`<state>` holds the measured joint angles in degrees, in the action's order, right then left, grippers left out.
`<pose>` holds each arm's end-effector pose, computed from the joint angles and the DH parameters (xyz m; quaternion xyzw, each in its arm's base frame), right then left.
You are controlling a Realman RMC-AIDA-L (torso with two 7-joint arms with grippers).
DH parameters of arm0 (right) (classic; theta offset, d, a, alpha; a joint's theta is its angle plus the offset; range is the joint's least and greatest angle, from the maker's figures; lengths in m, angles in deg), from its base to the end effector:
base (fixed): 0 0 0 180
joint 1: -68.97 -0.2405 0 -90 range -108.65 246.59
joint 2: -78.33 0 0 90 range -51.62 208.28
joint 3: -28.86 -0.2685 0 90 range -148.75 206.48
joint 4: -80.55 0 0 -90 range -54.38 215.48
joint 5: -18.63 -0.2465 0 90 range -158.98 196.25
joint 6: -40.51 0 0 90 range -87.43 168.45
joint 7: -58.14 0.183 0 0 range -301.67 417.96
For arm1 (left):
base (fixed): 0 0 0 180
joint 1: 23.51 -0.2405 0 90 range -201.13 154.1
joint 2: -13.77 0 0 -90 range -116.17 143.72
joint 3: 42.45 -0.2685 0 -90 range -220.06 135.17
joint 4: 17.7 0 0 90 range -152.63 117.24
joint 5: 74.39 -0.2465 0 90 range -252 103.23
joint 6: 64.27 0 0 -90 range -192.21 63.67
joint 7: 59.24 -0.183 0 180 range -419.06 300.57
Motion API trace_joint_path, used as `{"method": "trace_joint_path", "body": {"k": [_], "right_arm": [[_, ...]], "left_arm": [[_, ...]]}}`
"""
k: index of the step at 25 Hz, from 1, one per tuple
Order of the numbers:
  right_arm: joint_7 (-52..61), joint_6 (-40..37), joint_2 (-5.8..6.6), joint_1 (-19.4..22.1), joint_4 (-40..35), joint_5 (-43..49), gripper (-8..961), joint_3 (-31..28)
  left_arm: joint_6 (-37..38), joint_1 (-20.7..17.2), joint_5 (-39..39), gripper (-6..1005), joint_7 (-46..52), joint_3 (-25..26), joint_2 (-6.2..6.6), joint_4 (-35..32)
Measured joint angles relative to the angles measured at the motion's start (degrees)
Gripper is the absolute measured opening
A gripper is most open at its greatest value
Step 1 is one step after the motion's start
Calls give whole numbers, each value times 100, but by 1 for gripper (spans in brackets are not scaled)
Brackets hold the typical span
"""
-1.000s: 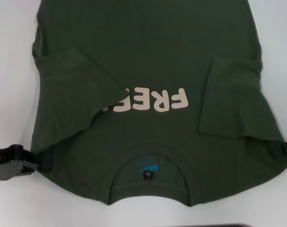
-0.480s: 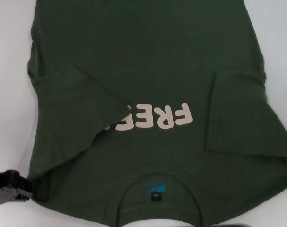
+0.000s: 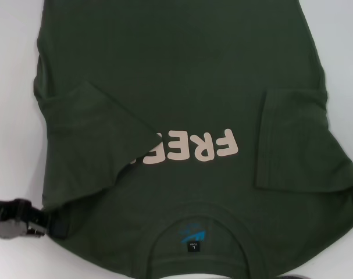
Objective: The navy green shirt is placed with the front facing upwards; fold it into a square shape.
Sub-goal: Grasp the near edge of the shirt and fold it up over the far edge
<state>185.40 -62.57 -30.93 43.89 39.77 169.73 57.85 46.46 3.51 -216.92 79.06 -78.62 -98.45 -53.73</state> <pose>0.4060 0.2816 0.0407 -0.7498 0.6608 0.0005 0.0329 -0.3496 0.2707 -0.0059 0.7035 0.7008 0.0281 0.1151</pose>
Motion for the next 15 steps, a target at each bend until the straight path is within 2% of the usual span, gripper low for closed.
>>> {"method": "trace_joint_path", "body": {"k": [4,9,15], "right_arm": [[24,-71,97,-142,-3,-187,30,-21],[121,-139,238,-508,-9,-240,31,-164],[233,-60,314,-1079,-17,-358,30,-471]], "left_arm": [[122,292,127,13,0,2,73,0],[93,829,147,12,173,31,253,43],[-237,1390,148,12,358,160,290,53]]}}
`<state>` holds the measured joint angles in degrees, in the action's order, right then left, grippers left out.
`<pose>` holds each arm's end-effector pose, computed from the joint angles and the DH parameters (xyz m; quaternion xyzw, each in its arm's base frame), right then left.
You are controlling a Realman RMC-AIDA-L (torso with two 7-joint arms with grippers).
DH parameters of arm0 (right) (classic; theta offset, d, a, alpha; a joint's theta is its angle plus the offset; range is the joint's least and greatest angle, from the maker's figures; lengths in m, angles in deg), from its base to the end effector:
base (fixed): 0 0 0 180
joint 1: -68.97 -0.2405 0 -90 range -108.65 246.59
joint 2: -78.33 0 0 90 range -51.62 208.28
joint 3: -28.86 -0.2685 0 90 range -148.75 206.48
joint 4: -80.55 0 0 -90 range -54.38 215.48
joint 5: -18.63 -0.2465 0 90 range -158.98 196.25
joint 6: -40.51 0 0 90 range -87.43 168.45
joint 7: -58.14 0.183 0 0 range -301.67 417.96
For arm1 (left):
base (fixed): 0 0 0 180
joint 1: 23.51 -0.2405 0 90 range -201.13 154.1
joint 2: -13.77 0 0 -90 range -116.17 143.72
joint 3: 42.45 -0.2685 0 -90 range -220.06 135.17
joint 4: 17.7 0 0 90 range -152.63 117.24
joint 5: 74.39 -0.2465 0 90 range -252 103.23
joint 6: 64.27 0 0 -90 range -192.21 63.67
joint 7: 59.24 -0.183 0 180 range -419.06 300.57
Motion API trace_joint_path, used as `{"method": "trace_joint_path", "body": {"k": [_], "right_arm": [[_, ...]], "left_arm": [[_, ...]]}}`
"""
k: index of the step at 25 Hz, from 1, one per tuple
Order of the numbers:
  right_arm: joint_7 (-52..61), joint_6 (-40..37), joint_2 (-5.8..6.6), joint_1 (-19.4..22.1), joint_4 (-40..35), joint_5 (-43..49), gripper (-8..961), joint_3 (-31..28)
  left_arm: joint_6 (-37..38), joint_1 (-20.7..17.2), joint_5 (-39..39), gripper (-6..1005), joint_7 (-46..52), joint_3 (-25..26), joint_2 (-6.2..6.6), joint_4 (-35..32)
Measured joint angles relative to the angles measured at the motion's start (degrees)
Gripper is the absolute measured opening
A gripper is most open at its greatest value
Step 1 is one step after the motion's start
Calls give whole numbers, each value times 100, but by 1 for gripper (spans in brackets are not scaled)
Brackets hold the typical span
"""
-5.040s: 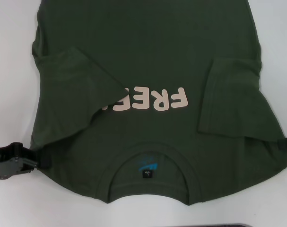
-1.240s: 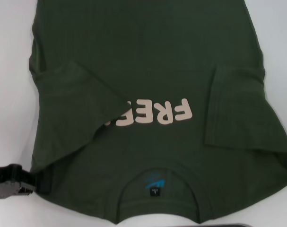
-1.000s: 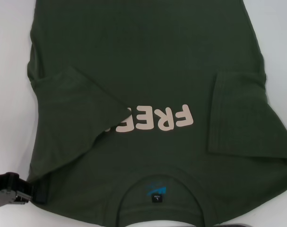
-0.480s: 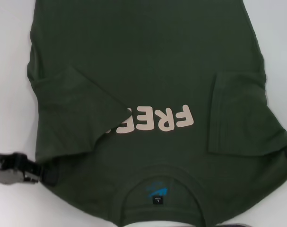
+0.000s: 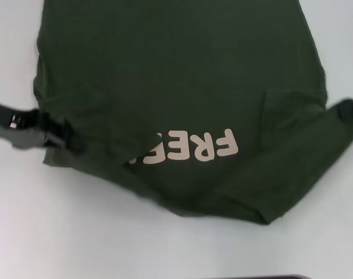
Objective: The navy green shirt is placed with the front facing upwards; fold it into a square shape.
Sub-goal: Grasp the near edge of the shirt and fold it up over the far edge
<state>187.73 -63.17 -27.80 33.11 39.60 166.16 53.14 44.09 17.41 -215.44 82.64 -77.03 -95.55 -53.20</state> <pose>0.3446 0.3665 0.0757 -0.7918 0.6041 0.0626 0.0655 -0.2827 0.3638 0.0161 0.7639 0.6397 0.0360 0.0771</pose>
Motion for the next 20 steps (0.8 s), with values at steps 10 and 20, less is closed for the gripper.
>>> {"method": "trace_joint_path", "body": {"k": [10,20], "right_arm": [[430,754,18,-568,-1,-595,31,-46],[601,1522,23,-489,6,-1219,31,-61]], "left_arm": [[-1524,580,24,13,164,256,-156,18],[-3054,525,938,13,295,295,-239,18]]}}
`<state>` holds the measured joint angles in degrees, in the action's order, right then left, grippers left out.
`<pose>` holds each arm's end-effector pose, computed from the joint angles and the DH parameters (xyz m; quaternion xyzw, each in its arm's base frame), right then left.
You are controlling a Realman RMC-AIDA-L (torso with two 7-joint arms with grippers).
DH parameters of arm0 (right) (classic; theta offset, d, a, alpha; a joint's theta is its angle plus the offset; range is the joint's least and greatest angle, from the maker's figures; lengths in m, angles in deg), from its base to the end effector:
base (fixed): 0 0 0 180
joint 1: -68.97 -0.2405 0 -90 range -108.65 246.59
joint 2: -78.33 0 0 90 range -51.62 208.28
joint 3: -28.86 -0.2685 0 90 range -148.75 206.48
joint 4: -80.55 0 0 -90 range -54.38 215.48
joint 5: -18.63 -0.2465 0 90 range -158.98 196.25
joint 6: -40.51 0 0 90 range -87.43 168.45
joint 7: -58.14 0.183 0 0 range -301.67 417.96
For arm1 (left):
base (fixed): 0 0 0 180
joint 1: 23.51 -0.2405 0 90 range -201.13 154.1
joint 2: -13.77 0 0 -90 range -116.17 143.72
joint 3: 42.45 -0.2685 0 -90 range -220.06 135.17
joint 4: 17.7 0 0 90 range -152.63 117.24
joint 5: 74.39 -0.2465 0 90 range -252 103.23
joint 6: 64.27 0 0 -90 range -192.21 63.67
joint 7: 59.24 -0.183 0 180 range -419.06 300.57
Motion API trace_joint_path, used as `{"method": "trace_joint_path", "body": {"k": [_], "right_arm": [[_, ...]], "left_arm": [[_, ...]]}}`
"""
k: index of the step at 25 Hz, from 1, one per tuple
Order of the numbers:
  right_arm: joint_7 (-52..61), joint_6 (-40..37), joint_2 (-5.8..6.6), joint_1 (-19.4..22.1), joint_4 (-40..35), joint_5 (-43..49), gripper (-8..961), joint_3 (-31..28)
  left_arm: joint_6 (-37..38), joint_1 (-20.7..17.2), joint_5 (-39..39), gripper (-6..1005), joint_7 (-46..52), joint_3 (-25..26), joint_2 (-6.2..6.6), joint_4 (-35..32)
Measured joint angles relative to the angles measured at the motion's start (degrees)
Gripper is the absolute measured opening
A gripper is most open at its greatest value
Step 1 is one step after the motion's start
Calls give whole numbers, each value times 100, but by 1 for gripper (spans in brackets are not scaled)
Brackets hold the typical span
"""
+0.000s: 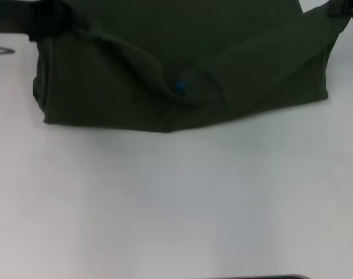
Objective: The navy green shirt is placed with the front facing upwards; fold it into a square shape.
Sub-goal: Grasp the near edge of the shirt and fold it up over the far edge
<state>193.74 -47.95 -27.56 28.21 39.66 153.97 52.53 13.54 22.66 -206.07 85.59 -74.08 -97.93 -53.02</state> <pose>0.3037 0.4524 0.1003 -0.7667 0.5860 0.1929 0.1779 -0.2558 0.4821 0.0183 -0.7357 -0.6320 -0.2029 0.1347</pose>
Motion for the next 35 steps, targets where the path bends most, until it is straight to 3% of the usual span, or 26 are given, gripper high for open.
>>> {"method": "trace_joint_path", "body": {"k": [3,10,17,26,31,35], "right_arm": [[22,220,-3,43,41,-131,37,-3],[10,828,-141,35,87,-191,50,36],[-67,1477,-169,-75,336,-199,64,84],[-490,2397,-253,-271,811,-201,81,103],[-640,2839,-375,-337,889,-201,91,126],[-689,3068,-418,-358,888,-206,99,139]], "left_arm": [[-389,-19,282,13,1,-1,-11,53],[-891,-13,537,12,-56,-11,-15,239],[-1336,-18,719,12,-321,-13,-42,488],[-1847,-7,978,13,-793,-14,-229,605],[-2209,38,1009,12,-964,-48,-369,606],[-2393,77,1013,12,-998,-52,-400,606]]}}
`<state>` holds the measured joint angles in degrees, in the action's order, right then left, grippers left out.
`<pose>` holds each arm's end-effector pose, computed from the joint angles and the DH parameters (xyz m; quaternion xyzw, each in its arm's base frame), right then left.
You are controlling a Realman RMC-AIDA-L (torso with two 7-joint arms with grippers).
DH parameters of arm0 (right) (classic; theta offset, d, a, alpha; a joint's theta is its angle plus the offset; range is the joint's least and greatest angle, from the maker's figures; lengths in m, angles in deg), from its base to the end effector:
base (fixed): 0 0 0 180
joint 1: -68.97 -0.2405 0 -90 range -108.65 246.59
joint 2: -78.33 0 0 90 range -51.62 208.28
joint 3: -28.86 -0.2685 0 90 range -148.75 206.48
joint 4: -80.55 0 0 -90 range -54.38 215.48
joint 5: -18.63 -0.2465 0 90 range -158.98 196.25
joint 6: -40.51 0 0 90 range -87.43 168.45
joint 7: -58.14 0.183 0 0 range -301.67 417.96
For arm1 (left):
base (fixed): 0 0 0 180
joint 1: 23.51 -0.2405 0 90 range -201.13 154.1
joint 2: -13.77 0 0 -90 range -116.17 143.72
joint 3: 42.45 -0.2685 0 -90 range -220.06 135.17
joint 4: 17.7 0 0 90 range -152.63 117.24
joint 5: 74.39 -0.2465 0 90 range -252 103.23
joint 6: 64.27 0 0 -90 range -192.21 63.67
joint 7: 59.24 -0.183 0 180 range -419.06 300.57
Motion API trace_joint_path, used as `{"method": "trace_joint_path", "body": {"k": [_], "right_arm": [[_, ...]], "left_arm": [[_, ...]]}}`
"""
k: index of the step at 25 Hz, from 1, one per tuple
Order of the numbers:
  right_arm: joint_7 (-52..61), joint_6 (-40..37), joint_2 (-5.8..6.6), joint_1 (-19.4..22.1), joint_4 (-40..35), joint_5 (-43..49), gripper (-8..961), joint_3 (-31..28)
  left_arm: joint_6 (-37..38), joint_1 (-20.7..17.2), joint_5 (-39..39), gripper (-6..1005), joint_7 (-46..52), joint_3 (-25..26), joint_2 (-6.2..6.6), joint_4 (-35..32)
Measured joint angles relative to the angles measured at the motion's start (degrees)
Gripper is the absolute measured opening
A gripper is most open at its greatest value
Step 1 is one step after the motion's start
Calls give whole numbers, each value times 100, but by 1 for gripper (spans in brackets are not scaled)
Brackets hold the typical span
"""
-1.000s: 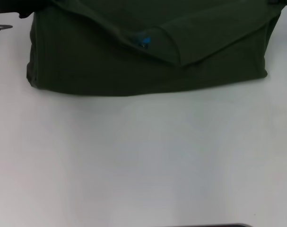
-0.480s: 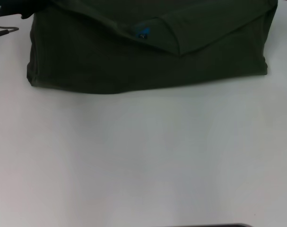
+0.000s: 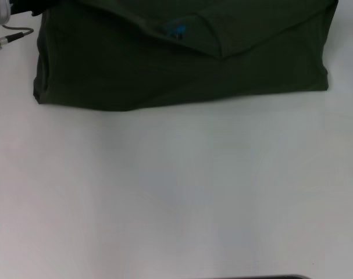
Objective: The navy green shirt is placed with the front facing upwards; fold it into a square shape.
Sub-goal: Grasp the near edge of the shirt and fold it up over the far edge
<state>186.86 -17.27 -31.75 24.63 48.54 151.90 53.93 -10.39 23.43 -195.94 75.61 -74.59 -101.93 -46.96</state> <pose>0.3242 0.5143 0.0626 -0.7221 0.5661 0.2135 0.3355 -0.2663 0.5236 -0.0061 -0.6922 -0.6106 -0.2852 0.2581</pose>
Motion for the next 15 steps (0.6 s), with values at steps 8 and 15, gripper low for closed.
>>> {"method": "trace_joint_path", "body": {"k": [8,15], "right_arm": [[-162,354,14,-78,-21,-364,114,161],[-403,1045,-180,-181,175,-377,128,593]], "left_arm": [[-324,143,10,12,-191,-6,-13,-1],[-612,137,9,20,-362,-13,-141,11]]}}
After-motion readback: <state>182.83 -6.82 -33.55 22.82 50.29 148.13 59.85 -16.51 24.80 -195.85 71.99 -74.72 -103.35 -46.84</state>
